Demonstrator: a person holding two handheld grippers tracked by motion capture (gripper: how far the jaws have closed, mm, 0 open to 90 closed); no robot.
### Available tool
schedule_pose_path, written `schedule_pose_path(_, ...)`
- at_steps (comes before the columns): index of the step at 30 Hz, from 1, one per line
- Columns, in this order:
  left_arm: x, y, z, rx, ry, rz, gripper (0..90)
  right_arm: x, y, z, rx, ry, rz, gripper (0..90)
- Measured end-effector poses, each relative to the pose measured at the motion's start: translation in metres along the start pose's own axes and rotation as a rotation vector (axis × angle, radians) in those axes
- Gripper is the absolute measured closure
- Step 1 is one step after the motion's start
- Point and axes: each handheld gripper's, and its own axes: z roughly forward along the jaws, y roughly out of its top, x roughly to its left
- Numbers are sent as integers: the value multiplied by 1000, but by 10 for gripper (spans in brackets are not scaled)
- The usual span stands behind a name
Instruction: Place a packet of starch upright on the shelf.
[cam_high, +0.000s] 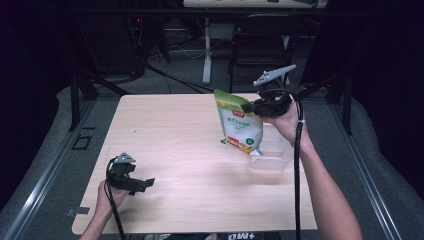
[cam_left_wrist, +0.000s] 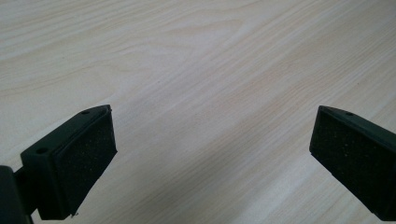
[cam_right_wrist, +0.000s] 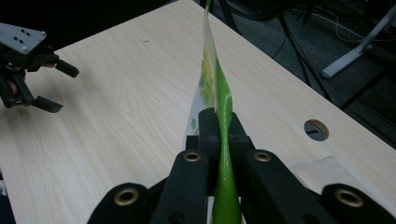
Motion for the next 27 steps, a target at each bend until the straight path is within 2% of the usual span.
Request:
schedule_pose_path(10, 0, 0, 0, 3, -2, 0, 4, -12, -5, -12, 2, -20, 0, 900)
schedule_pose_path(27, -1, 0, 1, 4, 0, 1, 5, -33, -28, -30, 7, -54, 18, 899)
